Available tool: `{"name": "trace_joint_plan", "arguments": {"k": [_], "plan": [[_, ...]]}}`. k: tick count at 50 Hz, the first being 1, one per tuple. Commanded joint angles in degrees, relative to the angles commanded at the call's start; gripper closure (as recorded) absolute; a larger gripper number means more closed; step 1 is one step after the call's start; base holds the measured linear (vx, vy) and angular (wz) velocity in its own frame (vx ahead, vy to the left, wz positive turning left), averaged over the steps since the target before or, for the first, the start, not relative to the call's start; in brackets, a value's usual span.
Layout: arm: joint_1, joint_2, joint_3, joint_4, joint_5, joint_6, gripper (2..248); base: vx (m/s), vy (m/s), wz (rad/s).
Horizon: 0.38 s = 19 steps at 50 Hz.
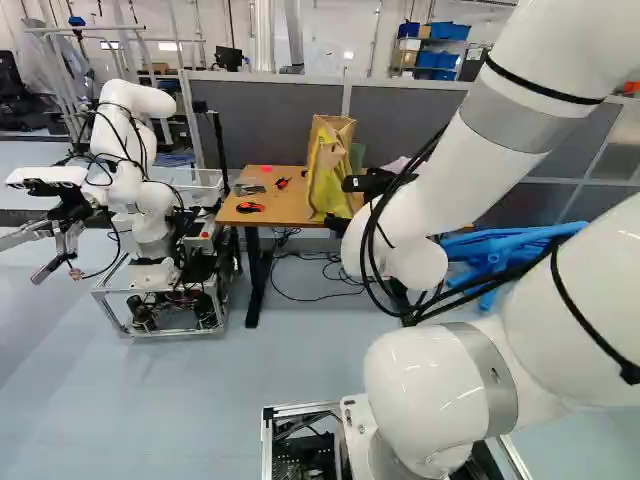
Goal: Pick up the bag on the ground and place it on the table
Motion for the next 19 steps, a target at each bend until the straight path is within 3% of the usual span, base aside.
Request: {"name": "trace_joint_plan", "arguments": {"k": [19], "plan": [[0.03,0.08,0.25,-0.04,0.37,0.06,3,0.000,0.000,0.000]]}}
